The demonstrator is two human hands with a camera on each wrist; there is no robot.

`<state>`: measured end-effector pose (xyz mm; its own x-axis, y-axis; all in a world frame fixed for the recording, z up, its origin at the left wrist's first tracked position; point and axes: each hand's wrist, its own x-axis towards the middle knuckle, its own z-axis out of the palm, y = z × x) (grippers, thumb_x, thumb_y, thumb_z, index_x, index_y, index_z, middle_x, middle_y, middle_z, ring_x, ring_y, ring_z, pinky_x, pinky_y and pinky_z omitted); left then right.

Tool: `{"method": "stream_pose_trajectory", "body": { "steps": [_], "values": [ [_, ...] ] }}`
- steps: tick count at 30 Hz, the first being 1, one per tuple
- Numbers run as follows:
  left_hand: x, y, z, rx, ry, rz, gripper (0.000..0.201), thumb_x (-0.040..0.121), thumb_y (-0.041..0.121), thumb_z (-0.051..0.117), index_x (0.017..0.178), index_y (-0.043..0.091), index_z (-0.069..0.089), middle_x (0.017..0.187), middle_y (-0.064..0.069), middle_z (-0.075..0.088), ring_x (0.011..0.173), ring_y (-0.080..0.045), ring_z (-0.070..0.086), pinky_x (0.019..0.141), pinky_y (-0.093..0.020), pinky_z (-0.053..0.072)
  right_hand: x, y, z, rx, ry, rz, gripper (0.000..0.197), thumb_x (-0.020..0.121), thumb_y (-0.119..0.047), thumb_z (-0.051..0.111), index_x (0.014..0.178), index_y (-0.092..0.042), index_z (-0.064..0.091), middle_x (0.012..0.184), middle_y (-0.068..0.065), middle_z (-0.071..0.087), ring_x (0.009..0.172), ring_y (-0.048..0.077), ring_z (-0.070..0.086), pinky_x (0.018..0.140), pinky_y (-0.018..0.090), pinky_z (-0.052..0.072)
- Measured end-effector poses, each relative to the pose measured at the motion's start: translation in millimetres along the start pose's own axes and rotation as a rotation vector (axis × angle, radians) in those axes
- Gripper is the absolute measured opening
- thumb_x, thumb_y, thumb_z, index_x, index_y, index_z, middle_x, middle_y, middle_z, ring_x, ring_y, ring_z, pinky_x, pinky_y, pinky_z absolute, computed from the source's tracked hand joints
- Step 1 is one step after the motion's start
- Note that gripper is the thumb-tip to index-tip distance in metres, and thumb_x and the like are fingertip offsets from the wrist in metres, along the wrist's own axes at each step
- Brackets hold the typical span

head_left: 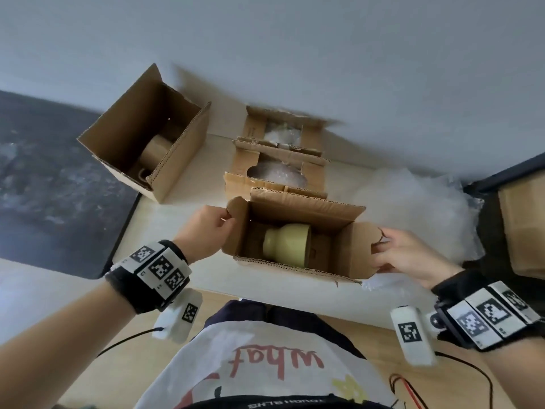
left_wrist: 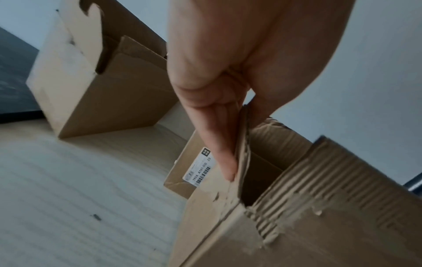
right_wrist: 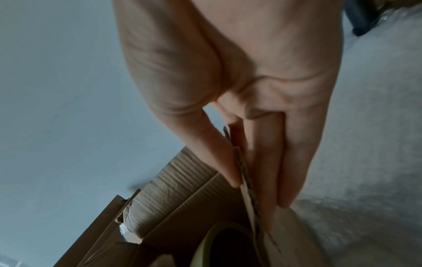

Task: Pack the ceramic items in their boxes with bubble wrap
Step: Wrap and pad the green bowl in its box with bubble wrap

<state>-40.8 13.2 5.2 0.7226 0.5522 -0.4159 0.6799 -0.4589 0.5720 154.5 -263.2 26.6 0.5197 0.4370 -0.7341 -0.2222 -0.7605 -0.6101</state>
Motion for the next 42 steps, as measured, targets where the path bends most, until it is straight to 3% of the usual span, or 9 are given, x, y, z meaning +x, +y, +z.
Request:
{"method": "stream_pose_trajectory", "body": {
  "steps": [5, 9, 13, 18, 22, 26, 31, 37, 42],
  "values": [
    [5.7, 3.7, 4.1, -0.04, 0.045, 0.008, 0.021, 0.096, 0.017, 0.05, 0.099, 0.004, 0.065, 0.075, -0.011, 0.063, 0.063, -0.025, 0.055, 0.062, -0.036, 0.048, -0.1, 20.1, 3.2, 0.049, 0.097, -0.036, 0.052, 0.08, 0.013, 0.059, 0.125, -0.015, 0.055, 0.11, 0.016, 0.065, 0.103, 0.025, 0.063, 0.083, 0.036, 0.055],
    [-11.1, 9.7, 2.6, 0.156, 0.22, 0.348, 0.048, 0.088, 0.01, 0.062, 0.133, 0.007, 0.046, 0.14, -0.017, 0.042, 0.117, -0.033, 0.051, 0.098, -0.047, 0.045, -3.9, 27.6, 8.5, -0.009, 0.267, -0.187, 0.075, 0.083, -0.008, 0.07, 0.143, -0.028, 0.031, 0.119, -0.005, 0.048, 0.1, 0.004, 0.057, 0.073, 0.015, 0.045],
    [-19.2, 19.2, -8.3, 0.568, 0.019, 0.666, 0.064, 0.087, 0.052, 0.04, 0.131, 0.008, 0.054, 0.146, -0.014, 0.041, 0.135, -0.03, 0.038, 0.112, -0.047, 0.028, -2.1, 37.9, 8.3, -0.019, 0.321, -0.335, 0.05, 0.089, -0.035, 0.06, 0.135, -0.027, 0.042, 0.117, -0.014, 0.052, 0.106, 0.002, 0.055, 0.077, 0.01, 0.042],
    [-16.5, 15.8, -4.7, 0.649, -0.136, 0.585, 0.113, 0.063, 0.083, 0.049, 0.145, 0.006, 0.033, 0.154, -0.011, 0.021, 0.14, -0.026, 0.026, 0.117, -0.034, 0.011, 33.5, 61.9, -9.8, -0.411, 0.603, -0.306, 0.043, 0.095, -0.029, 0.054, 0.133, -0.012, 0.047, 0.136, 0.006, 0.049, 0.124, 0.02, 0.046, 0.099, 0.03, 0.04],
    [-13.1, 8.8, 0.0, 0.729, -0.209, 0.53, 0.128, 0.056, 0.09, 0.042, 0.146, 0.001, 0.025, 0.156, -0.015, 0.015, 0.142, -0.027, 0.019, 0.116, -0.036, 0.001, 70.5, 76.9, -21.4, -0.749, 0.554, -0.081, 0.068, 0.092, -0.034, 0.058, 0.148, -0.018, 0.023, 0.157, 0.009, 0.014, 0.144, 0.024, 0.017, 0.113, 0.041, 0.023],
    [-10.0, -3.9, 6.3, 0.753, -0.278, 0.439, 0.139, 0.048, 0.094, 0.041, 0.148, 0.001, 0.016, 0.157, -0.017, 0.009, 0.144, -0.02, 0.002, 0.116, -0.037, -0.007, 89.3, 89.1, -22.8, -0.794, 0.493, 0.01, 0.081, 0.088, -0.032, 0.065, 0.149, -0.016, 0.015, 0.158, 0.01, 0.005, 0.143, 0.026, 0.016, 0.112, 0.04, 0.027],
    [-6.8, -13.4, 21.6, 0.73, -0.255, 0.375, 0.124, 0.062, 0.087, 0.032, 0.144, -0.005, 0.023, 0.153, -0.02, 0.021, 0.145, -0.022, 0.001, 0.116, -0.032, -0.003, 96.7, 97.2, -21.0, -0.91, 0.545, -0.038, 0.067, 0.088, -0.032, 0.063, 0.143, -0.014, 0.028, 0.152, 0.013, 0.019, 0.134, 0.027, 0.03, 0.104, 0.036, 0.035],
    [-0.3, -21.6, 35.1, 0.607, -0.123, 0.407, 0.124, 0.06, 0.089, 0.024, 0.148, 0.007, -0.005, 0.157, -0.004, -0.007, 0.145, -0.017, -0.01, 0.116, -0.028, -0.001, 94.5, 94.1, -30.3, -0.803, 0.649, -0.097, 0.032, 0.092, -0.025, 0.058, 0.122, -0.012, 0.054, 0.132, 0.008, 0.044, 0.114, 0.025, 0.048, 0.085, 0.035, 0.046],
    [-1.1, -21.5, 35.2, 0.559, -0.17, 0.373, 0.128, 0.055, 0.092, 0.022, 0.145, 0.01, -0.017, 0.155, -0.001, -0.021, 0.14, -0.01, -0.027, 0.115, -0.027, -0.004, 77.8, 83.8, -48.1, -0.398, 0.826, -0.138, 0.024, 0.094, -0.021, 0.056, 0.11, -0.006, 0.064, 0.111, 0.013, 0.064, 0.097, 0.029, 0.061, 0.073, 0.029, 0.044]
  ]
}}
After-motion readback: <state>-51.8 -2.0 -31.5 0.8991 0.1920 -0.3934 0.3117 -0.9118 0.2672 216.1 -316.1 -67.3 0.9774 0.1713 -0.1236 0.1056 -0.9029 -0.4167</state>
